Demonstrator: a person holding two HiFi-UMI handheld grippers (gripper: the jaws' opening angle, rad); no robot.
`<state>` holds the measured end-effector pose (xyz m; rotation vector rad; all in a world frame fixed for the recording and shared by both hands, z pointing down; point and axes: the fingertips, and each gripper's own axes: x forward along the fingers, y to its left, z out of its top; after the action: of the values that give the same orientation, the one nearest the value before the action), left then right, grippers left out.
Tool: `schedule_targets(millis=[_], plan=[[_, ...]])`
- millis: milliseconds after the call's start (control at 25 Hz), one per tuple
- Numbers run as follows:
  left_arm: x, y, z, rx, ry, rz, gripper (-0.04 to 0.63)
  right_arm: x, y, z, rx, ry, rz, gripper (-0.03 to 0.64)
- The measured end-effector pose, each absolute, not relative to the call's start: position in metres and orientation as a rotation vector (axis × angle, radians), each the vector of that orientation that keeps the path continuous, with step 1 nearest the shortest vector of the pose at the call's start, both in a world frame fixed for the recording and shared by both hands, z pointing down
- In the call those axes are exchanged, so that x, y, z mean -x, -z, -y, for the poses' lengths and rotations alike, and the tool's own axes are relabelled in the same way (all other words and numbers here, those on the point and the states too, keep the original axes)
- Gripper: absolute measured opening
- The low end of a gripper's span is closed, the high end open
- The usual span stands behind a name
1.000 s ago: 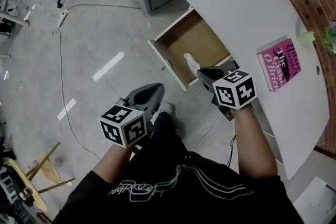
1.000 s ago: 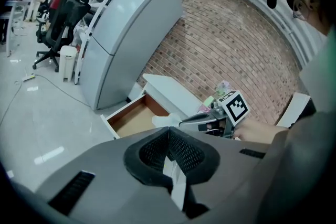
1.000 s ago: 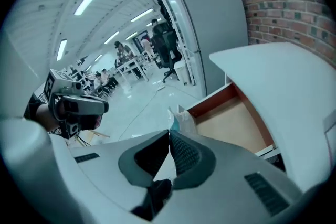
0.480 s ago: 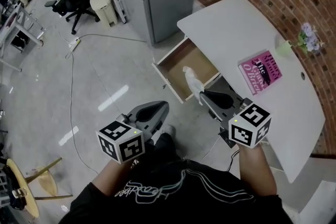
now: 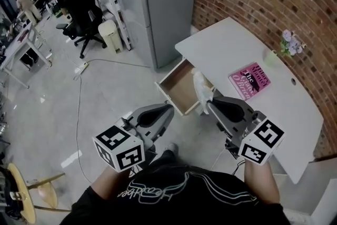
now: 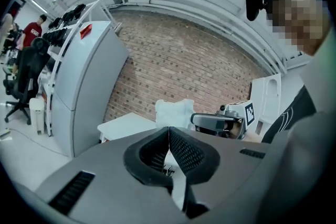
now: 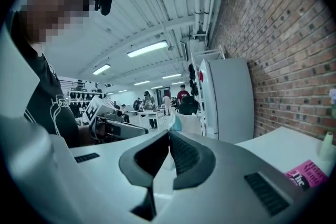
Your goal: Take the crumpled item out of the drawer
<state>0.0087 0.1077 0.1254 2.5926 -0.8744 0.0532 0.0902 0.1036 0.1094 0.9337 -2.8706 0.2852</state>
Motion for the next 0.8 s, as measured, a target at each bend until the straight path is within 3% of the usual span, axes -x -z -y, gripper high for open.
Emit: schedule_targets(millis=[360,800], plan=[[-0.028,-0.072,-0.149,-2.692,0.011,0.878,0.022,-0.105,-0.063,-0.154,-0.932,-0.172,2.952,0.044],[-0.053,-0.068,-0.169,-2.706,0.011,0.871,0.022,-0.118,-0.060,-0.176,-0.907,-0.167,2.986,0.044]])
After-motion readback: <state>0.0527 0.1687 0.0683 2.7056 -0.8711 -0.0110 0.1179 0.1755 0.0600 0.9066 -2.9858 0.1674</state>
